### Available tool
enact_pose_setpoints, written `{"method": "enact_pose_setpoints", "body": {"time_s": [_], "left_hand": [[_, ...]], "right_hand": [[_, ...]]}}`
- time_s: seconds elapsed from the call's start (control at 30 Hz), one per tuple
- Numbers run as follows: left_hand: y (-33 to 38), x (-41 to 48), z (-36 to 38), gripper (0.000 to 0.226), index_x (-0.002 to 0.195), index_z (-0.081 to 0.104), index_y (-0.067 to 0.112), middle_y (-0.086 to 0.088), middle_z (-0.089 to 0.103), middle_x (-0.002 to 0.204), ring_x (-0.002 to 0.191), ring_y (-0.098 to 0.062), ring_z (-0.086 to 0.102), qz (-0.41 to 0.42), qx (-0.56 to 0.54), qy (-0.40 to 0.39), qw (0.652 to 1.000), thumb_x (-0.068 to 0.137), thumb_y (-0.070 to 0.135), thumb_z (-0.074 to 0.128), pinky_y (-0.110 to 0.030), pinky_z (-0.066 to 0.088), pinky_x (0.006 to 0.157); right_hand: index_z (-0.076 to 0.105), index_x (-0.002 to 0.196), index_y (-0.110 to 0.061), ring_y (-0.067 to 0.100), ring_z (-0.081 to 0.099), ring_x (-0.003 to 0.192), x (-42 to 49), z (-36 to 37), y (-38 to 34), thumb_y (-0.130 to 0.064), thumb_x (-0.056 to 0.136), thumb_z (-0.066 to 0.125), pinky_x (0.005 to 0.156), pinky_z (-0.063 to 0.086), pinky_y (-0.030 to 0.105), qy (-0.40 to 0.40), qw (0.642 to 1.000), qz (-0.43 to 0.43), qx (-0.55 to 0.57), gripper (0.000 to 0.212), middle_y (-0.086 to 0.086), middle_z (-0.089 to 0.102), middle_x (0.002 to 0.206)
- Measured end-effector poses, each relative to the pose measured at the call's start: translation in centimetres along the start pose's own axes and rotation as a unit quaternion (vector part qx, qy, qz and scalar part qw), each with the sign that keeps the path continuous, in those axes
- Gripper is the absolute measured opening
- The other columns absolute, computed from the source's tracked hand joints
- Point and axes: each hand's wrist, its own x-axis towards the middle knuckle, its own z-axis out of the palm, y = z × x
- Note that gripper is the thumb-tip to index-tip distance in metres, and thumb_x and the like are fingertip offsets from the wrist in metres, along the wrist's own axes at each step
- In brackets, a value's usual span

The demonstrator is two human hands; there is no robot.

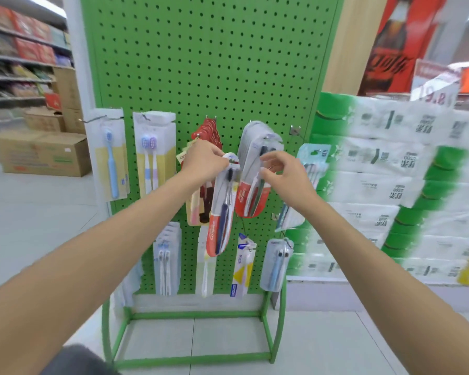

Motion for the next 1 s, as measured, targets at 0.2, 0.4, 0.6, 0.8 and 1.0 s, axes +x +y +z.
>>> {"method": "enact_pose_setpoints", "body": {"time_s": [0.2, 0.4, 0.6, 0.8, 1.0], "left_hand": [[3.7, 7.3, -0.7, 0.018, 0.070, 0.062, 0.009, -0.001, 0.058, 0.071, 0.059, -0.017, 0.049, 0.015, 0.117, 0.015, 0.993, 0.087, 0.013, 0.065, -0.029, 0.050, 0.058], [5.0, 13.9, 0.5, 0.032, 0.063, 0.043, 0.012, -0.002, 0.056, 0.072, 0.059, -0.017, 0.055, -0.005, 0.145, 0.019, 0.989, 0.088, 0.007, 0.061, -0.023, 0.044, 0.051], [4.4, 17.9, 2.0, 0.010, 0.081, 0.060, 0.002, -0.002, 0.053, 0.076, 0.060, -0.017, 0.059, -0.026, 0.138, -0.015, 0.990, 0.091, 0.004, 0.060, -0.021, 0.048, 0.051], [3.5, 19.4, 2.0, 0.022, 0.110, 0.062, -0.005, -0.017, 0.061, 0.118, 0.084, -0.025, 0.068, -0.082, 0.076, -0.077, 0.991, 0.089, 0.001, 0.065, -0.026, 0.058, 0.057], [3.6, 19.5, 1.2, 0.034, 0.121, 0.058, -0.005, -0.022, 0.062, 0.120, 0.101, -0.032, 0.064, -0.132, 0.012, -0.124, 0.983, 0.087, -0.004, 0.063, -0.037, 0.060, 0.074]], "right_hand": [[0.065, 0.104, -0.017, 0.015, 0.061, 0.084, 6.5, -2.1, -0.8, -0.003, 0.091, 0.054, 0.075, 0.053, 0.027, 0.074, 0.997, -0.015, -0.007, 0.021, 0.002, 0.066, 0.092], [0.067, 0.105, -0.016, 0.010, 0.060, 0.082, 12.7, -4.0, 0.5, -0.006, 0.093, 0.055, 0.075, 0.051, 0.025, 0.063, 0.997, -0.011, -0.031, 0.020, 0.002, 0.067, 0.098], [0.062, 0.120, -0.013, 0.022, 0.064, 0.100, 18.0, -3.8, 1.7, -0.014, 0.098, 0.052, 0.085, 0.054, 0.033, -0.072, 0.990, 0.022, -0.123, 0.024, 0.005, 0.063, 0.118], [0.062, 0.125, -0.007, 0.025, 0.057, 0.117, 20.9, -1.7, 2.2, -0.025, 0.103, 0.043, 0.100, 0.042, 0.034, -0.157, 0.978, 0.044, -0.131, 0.034, 0.012, 0.061, 0.129], [0.070, 0.107, -0.003, 0.018, 0.061, 0.082, 21.6, -0.3, 3.0, -0.030, 0.103, 0.041, 0.089, 0.052, 0.036, -0.212, 0.966, 0.067, -0.128, 0.040, 0.018, 0.070, 0.107]]}}
